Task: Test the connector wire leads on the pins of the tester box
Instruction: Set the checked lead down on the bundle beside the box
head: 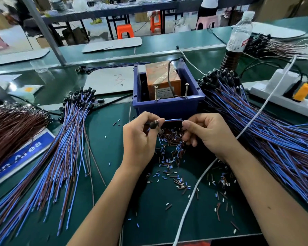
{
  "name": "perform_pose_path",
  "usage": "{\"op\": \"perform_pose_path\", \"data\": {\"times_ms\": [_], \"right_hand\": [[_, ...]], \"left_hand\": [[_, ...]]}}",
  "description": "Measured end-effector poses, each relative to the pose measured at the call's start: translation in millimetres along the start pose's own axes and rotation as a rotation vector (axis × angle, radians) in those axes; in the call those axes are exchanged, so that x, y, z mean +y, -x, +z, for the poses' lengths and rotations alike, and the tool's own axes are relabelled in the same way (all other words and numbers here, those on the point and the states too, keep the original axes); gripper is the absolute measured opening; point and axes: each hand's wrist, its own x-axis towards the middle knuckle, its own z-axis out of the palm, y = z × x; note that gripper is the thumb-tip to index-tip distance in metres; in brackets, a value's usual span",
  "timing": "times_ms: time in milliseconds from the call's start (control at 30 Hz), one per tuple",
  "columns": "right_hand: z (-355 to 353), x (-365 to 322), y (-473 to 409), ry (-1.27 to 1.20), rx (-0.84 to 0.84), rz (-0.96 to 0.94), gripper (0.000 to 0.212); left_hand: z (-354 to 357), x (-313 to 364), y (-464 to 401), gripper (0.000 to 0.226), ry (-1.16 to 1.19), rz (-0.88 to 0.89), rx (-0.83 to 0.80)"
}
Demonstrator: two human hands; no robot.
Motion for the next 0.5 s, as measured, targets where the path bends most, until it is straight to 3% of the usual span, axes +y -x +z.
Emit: {"op": "perform_pose_path", "data": {"times_ms": [333, 500], "right_hand": [[2.6, -2.6, 1.2, -0.011, -0.030, -0.068, 0.033], [1.4, -0.3, 1.2, 0.089, -0.009, -0.110, 0.016]], "left_hand": [[0.0, 0.2, 0.1, 0.015, 0.046, -0.046, -0.049], [-0.2, 0.3, 0.7, 0.015, 0.028, -0.031, -0.066]]}}
